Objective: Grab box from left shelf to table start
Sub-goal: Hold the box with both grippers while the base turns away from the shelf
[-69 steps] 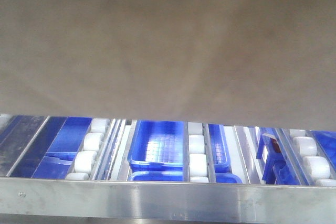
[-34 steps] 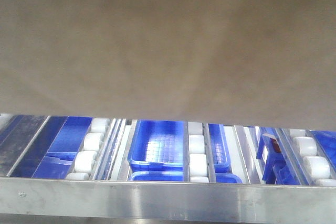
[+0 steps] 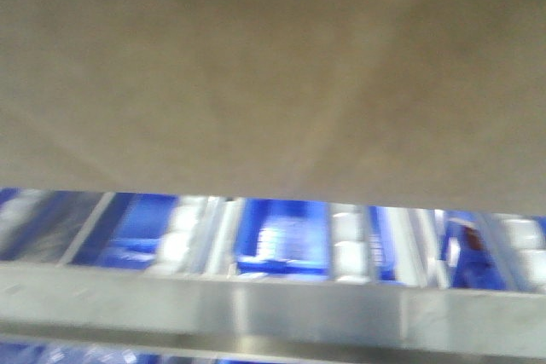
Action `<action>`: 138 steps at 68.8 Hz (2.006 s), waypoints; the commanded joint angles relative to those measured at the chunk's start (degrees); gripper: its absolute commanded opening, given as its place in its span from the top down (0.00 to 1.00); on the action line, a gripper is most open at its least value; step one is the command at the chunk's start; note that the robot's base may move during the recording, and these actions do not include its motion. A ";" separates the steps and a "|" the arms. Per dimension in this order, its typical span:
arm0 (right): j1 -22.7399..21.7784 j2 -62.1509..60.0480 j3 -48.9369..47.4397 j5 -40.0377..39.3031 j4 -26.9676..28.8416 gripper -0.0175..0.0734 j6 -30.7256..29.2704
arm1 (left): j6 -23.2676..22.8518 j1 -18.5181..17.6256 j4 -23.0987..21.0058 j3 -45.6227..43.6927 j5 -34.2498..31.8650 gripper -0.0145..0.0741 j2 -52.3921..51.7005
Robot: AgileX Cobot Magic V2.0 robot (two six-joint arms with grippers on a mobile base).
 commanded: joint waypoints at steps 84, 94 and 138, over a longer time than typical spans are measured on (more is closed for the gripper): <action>-0.37 0.96 -1.57 -8.55 -5.91 0.75 -1.24 | 6.13 -1.47 -4.84 -2.21 -5.08 0.94 0.15; -0.37 0.96 -1.57 -8.55 -5.91 0.75 -1.24 | 6.13 -1.47 -4.84 -2.21 -5.08 0.94 0.15; -0.37 0.96 -1.57 -8.55 -5.91 0.75 -1.24 | 6.13 -1.47 -4.84 -2.21 -5.08 0.94 0.15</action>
